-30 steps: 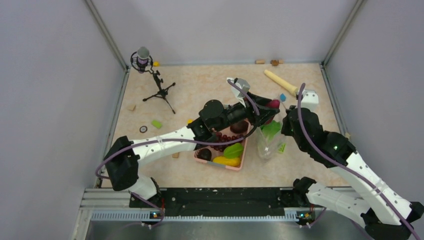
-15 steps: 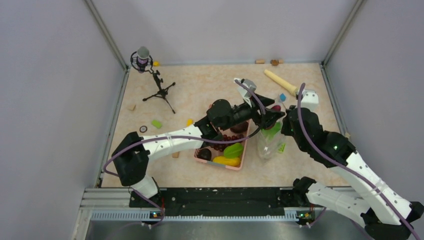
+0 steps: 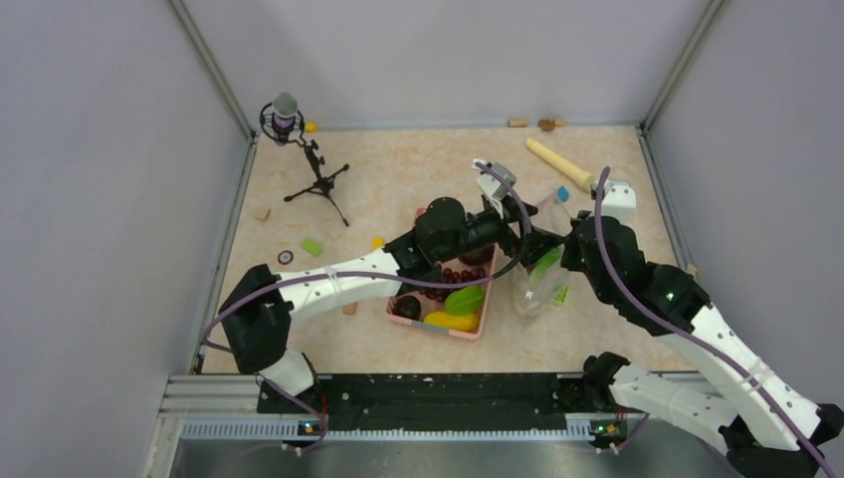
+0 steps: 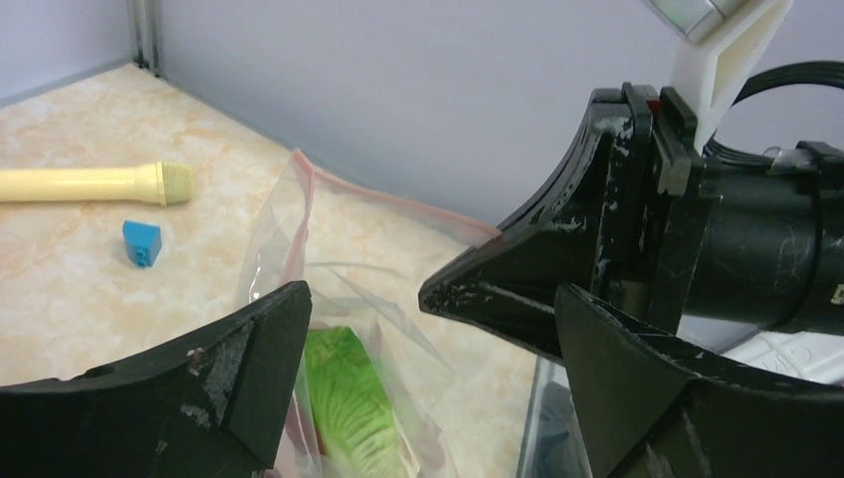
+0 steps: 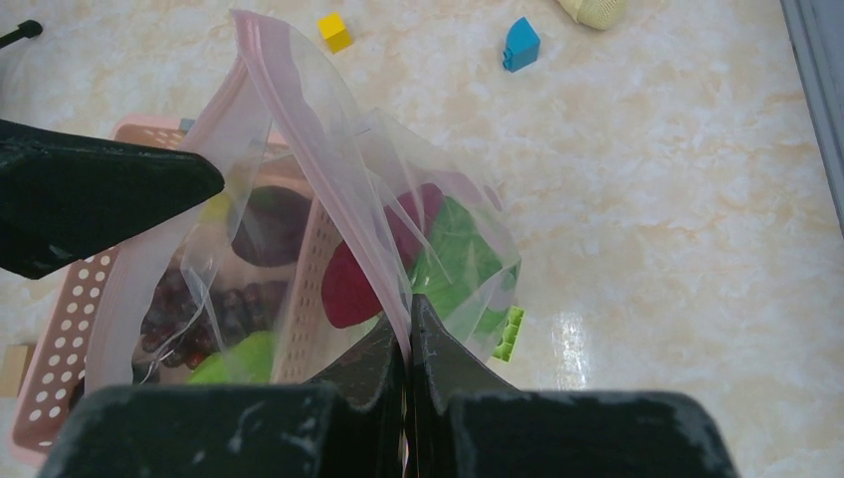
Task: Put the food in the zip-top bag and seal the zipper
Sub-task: Place the fake vegetable in the zipper food storage bag.
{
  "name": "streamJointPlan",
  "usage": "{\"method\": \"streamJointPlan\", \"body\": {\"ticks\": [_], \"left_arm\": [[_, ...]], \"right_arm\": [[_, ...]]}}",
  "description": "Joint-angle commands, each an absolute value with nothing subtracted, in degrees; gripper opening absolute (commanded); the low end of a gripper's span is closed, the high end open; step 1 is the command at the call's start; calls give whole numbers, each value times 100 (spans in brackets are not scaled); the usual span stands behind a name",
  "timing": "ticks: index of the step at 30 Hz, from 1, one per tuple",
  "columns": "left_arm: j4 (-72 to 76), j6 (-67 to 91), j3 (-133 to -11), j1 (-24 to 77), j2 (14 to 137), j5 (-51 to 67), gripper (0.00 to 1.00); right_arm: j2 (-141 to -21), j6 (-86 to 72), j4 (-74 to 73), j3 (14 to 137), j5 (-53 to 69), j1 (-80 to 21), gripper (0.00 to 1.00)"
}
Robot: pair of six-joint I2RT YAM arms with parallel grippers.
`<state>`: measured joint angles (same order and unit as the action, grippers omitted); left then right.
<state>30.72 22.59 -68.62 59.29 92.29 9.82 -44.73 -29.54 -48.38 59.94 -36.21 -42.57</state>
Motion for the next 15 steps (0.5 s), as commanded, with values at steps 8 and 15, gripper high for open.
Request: {"method": "streamJointPlan", "body": {"ticks": [8,15], "left_arm": [[1993,1992,-6758,5923,8121,519,97],[1526,1886,-6088,5799,7331,-1061,97]], "right_arm": [[-4386,-2895,-4729,5989,-3748,-4260,0],[-4411,-2892,-4728,5987,-3727,-4251,0]]}}
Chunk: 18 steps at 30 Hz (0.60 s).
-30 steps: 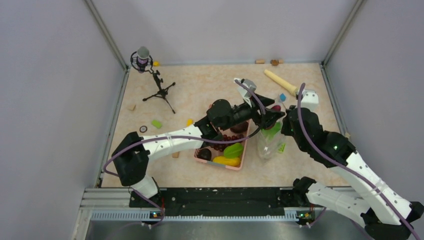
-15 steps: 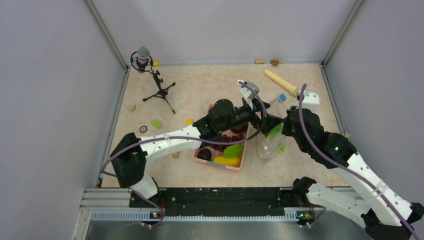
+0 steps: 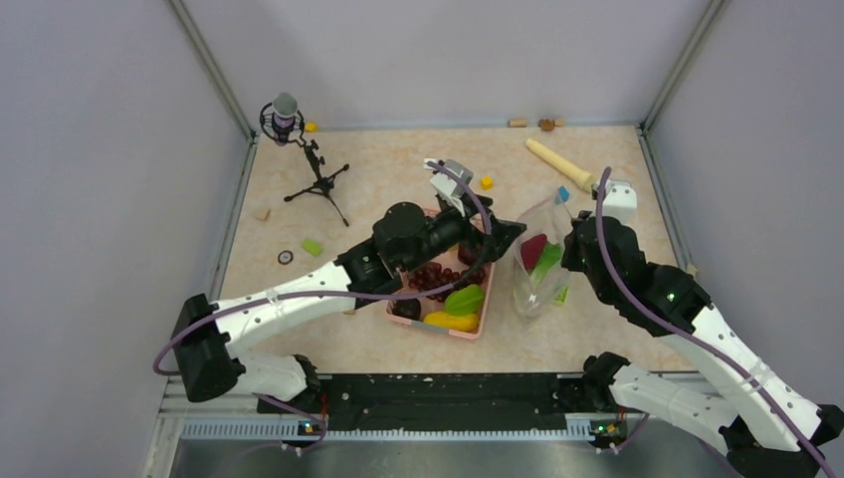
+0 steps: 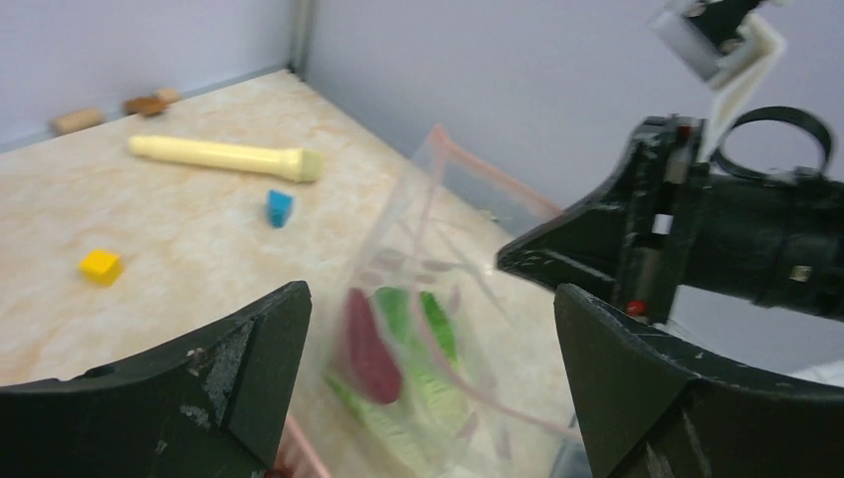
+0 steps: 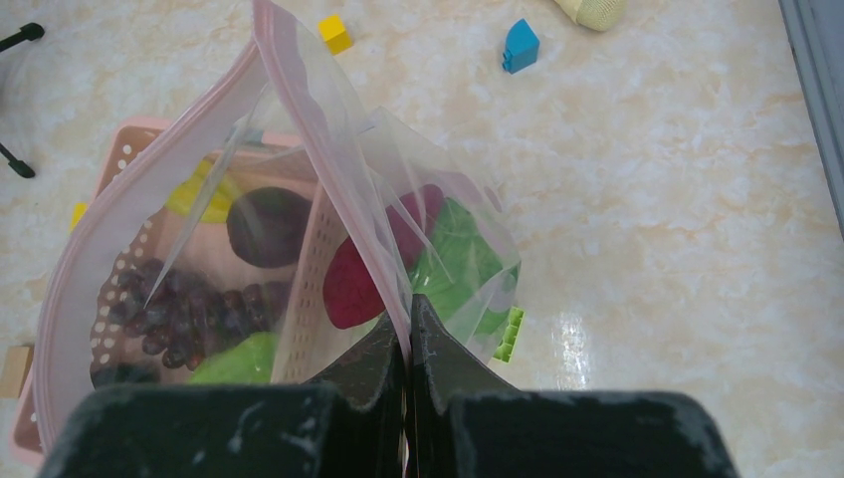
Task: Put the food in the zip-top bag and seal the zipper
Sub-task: Place the fake vegetable in the zipper food storage bag, then pick up the fake fruit from the bin.
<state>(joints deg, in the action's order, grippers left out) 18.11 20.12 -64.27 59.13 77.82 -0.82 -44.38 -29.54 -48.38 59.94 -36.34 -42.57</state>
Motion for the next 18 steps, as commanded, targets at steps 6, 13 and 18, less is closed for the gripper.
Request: {"method": "streamJointPlan", "body": {"ticks": [6,13,18], "left_arm": [[875,2195,-5679,5204,7018,-1188,97],[-166,2581,-5684,4280,7292,-545,97],[-808,2351,-5852,4168,7639,-717,97]], "right_arm": [[-4469,-2886,-4731,5997,-3716,-4247,0],[-4525,-2883,-4737,6001,-3746,-4253,0],[-4545,-2882,-4755,6006,-3760,-4252,0]]}}
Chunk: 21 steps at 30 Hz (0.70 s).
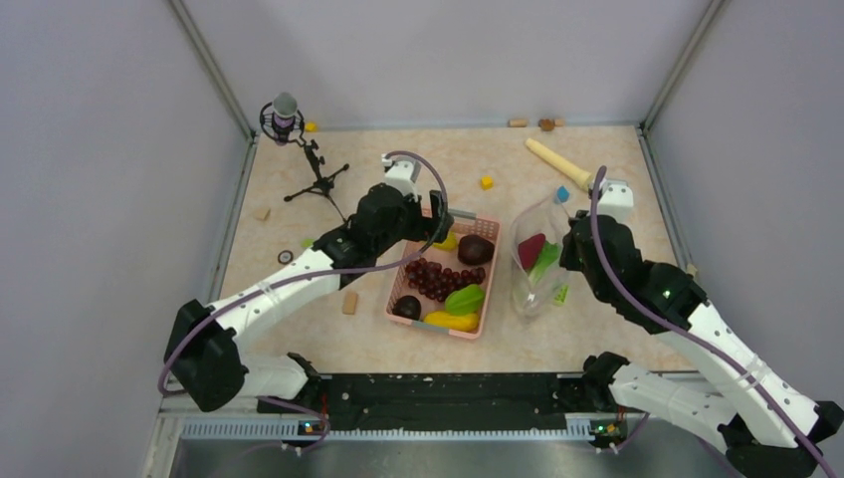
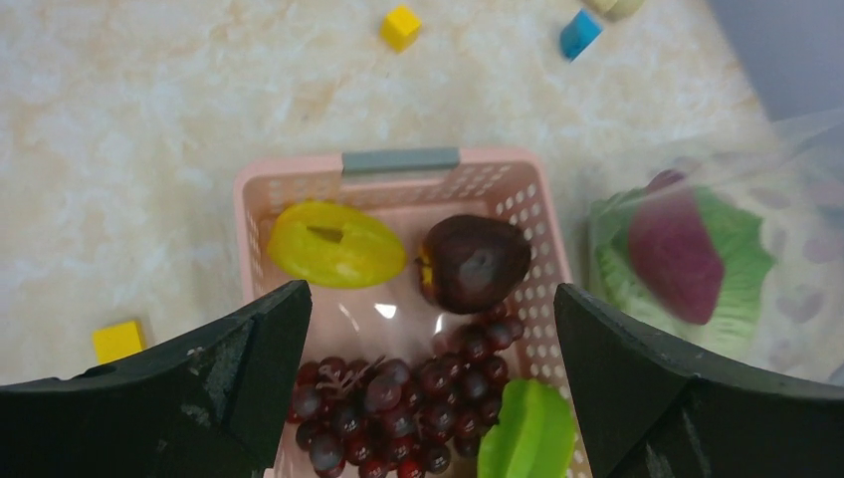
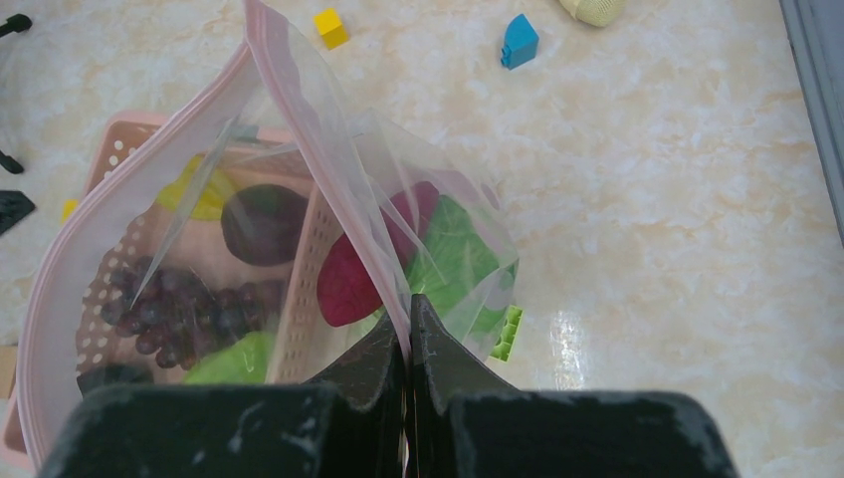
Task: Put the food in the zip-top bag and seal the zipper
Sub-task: Pick up the fake fruit from the bin.
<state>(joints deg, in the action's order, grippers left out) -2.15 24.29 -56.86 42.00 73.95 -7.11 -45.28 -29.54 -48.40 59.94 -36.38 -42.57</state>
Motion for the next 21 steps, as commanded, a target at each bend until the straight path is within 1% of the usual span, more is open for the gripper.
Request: {"method": "streamJointPlan", "body": {"ticks": [1,10,16,21], "left_arm": [[-883,2352,-5861,4159,7709,-774,97],[-1249,2508,-5724,4144,8073,-552,97],[-1788,2658,-5954,4140,8430,-235,97],[-1753,2783,-5882,4142,8520,244,97]], "right_arm": [[-4544,-2883,-4755,6006,-3772,-4254,0],[-4584,-2878,-4764,6007,-3806,-4248,0],[-4643,-2863,-4768,6013,-3806,-4254,0],[-4679,-2857,-4768,6024,-3788,-4247,0]]}}
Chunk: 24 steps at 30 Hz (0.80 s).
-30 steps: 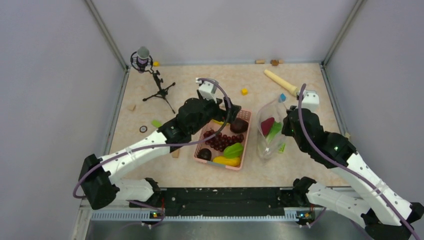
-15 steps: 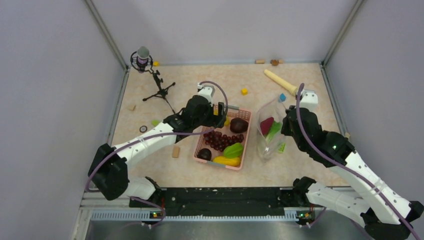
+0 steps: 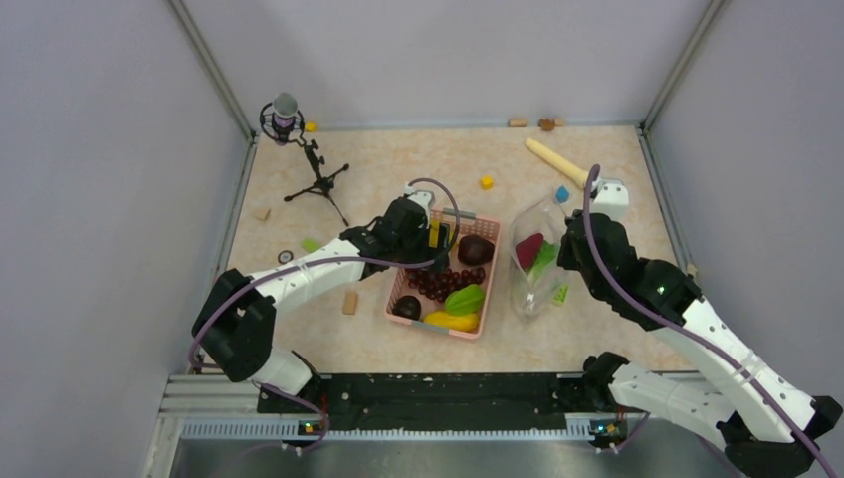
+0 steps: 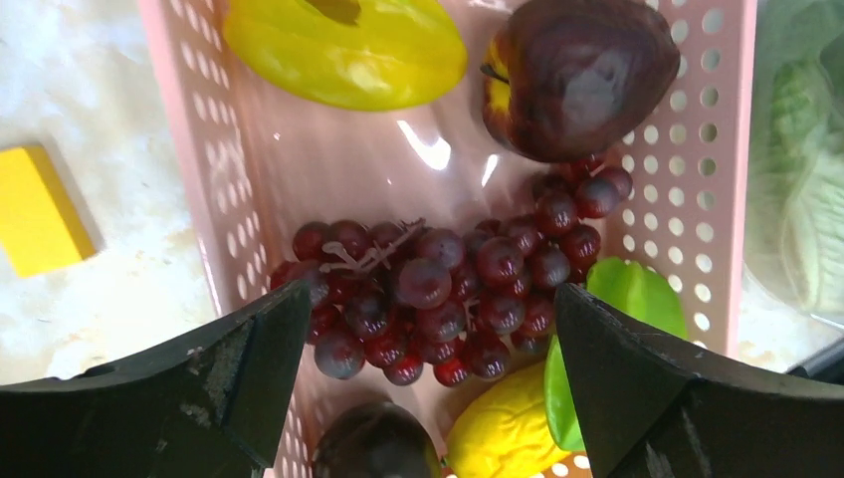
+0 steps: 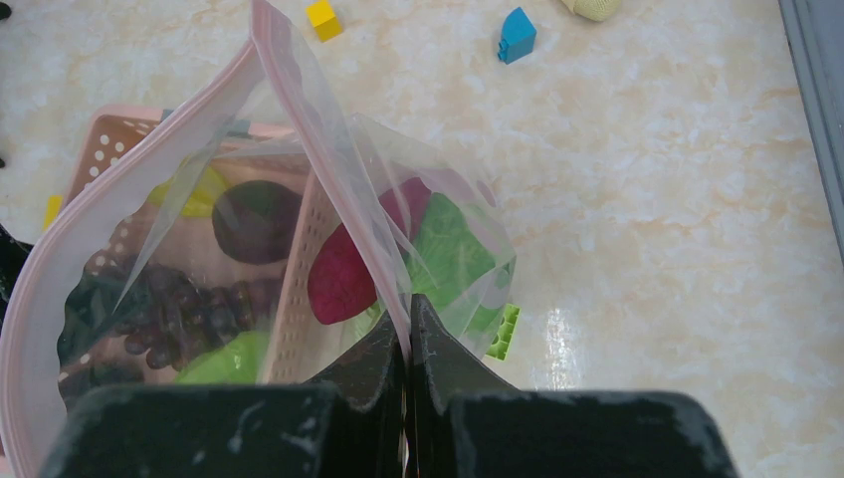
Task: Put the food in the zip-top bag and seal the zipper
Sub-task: Pick up the fake fruit from the bin.
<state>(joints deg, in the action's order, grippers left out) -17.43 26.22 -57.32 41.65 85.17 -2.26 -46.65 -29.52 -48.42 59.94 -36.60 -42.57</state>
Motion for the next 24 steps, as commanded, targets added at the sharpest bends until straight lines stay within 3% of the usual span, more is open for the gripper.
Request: {"method": "streamJointPlan", "body": {"ticks": [1,6,14,24], "left_arm": [[-1715,2796,-5846,4148,8528,274,97],[-1629,2760,-5842,4147,8685,389,97],[-1872,2754,-6099,4153,9165,183,83],[-1957,2734,-6199,4148,9401,70,50]], "right_arm": [[-4680,-2851,-4766,6021,-3801,-4250,0],[-4678,-2835,-4765,6036,-3784,-4250,0],[-4641,-2834,-4764,6023,-3804,-4248,0],[-4634,-2843,-4764,6035,-3815,-4251,0]]}}
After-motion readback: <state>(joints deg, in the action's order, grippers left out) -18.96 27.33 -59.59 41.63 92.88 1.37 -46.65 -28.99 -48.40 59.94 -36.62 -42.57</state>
